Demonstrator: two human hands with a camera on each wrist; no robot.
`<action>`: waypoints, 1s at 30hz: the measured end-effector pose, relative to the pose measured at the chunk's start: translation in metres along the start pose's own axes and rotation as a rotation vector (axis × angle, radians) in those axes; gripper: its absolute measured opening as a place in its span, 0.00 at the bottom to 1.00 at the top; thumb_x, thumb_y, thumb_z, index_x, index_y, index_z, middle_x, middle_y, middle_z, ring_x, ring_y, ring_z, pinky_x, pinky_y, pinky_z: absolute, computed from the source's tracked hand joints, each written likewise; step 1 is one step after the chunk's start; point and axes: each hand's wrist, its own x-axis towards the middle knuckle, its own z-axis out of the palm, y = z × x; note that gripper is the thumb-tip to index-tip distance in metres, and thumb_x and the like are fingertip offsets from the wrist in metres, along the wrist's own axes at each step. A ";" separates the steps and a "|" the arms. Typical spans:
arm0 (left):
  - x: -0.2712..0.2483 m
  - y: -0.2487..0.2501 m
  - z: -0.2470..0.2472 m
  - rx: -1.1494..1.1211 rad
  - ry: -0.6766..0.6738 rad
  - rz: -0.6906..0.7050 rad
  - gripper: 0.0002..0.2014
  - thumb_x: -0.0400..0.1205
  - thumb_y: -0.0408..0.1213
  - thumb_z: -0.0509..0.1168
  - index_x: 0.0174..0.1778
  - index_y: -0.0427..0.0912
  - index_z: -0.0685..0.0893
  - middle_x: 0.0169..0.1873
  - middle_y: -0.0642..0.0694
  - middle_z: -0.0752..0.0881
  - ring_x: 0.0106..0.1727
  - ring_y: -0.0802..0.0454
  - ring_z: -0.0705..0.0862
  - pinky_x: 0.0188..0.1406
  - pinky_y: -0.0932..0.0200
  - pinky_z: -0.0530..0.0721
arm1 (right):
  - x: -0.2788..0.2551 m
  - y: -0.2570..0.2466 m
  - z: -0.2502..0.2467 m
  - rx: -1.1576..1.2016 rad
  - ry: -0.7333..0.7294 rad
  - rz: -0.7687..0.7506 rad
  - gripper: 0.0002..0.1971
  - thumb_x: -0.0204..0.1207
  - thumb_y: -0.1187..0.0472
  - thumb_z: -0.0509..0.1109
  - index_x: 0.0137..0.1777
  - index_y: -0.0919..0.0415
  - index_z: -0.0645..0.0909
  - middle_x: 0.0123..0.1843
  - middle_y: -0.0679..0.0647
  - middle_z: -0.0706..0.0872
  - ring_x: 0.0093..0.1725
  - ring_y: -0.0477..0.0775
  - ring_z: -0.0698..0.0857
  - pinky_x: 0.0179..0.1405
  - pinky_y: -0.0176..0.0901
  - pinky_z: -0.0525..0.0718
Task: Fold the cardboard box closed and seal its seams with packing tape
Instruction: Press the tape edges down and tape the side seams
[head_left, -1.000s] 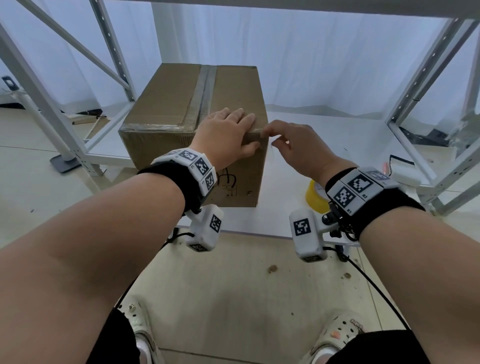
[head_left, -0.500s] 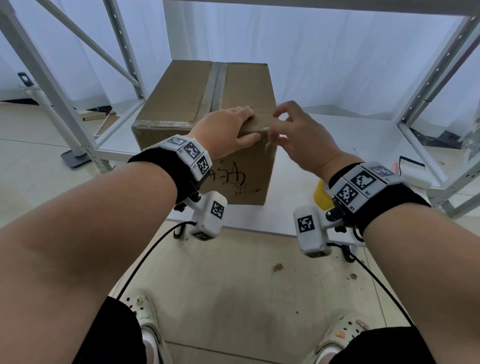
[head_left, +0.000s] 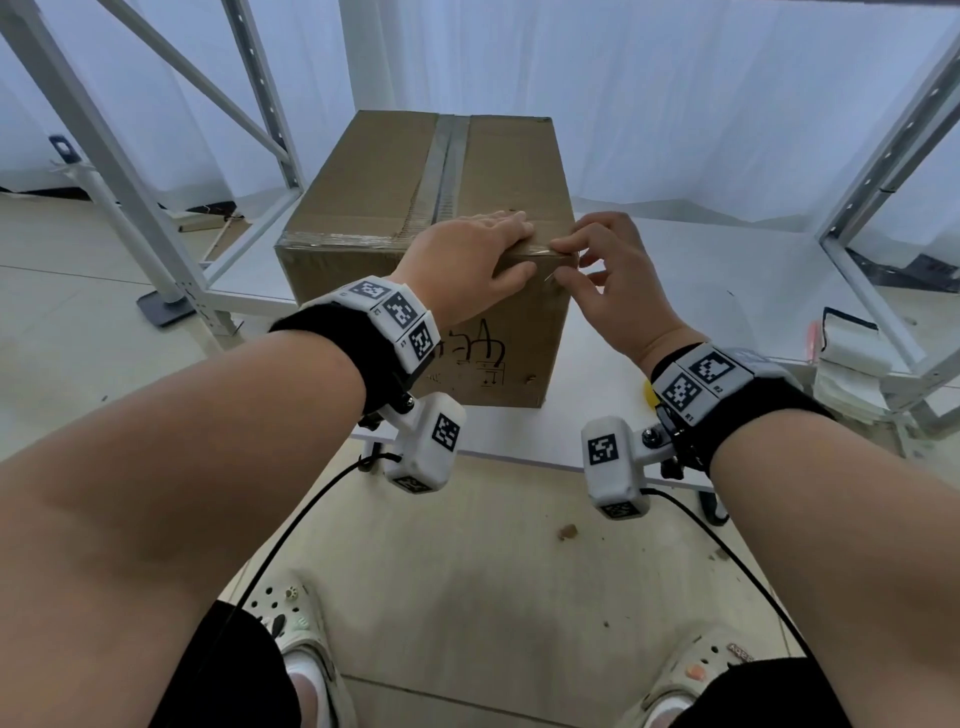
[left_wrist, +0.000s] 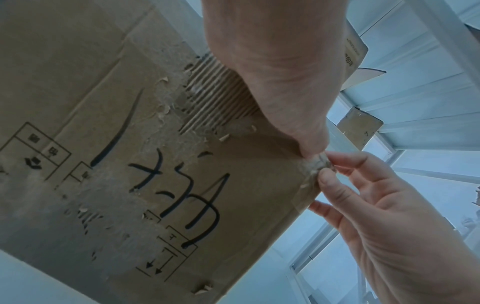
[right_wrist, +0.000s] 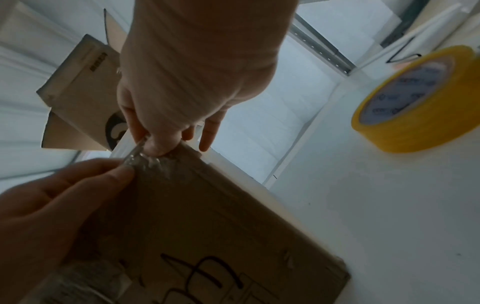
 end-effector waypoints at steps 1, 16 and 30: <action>0.000 0.000 0.001 0.001 0.005 0.002 0.25 0.84 0.53 0.56 0.76 0.48 0.71 0.77 0.52 0.71 0.77 0.55 0.69 0.73 0.54 0.70 | -0.001 0.001 0.000 -0.003 -0.016 -0.007 0.13 0.75 0.65 0.73 0.58 0.61 0.81 0.62 0.53 0.73 0.51 0.47 0.76 0.44 0.20 0.76; -0.004 -0.001 0.000 0.006 0.030 0.042 0.26 0.83 0.52 0.58 0.77 0.49 0.70 0.77 0.52 0.70 0.78 0.56 0.67 0.75 0.57 0.65 | 0.018 -0.007 -0.018 0.000 -0.093 0.022 0.22 0.68 0.56 0.80 0.62 0.58 0.86 0.64 0.52 0.86 0.55 0.40 0.85 0.62 0.39 0.82; -0.021 0.020 0.025 0.246 0.078 -0.040 0.27 0.86 0.51 0.50 0.77 0.39 0.68 0.74 0.41 0.73 0.75 0.41 0.70 0.75 0.47 0.58 | 0.000 0.004 0.000 0.014 -0.105 0.059 0.28 0.75 0.59 0.74 0.76 0.50 0.73 0.81 0.50 0.68 0.75 0.46 0.70 0.66 0.20 0.67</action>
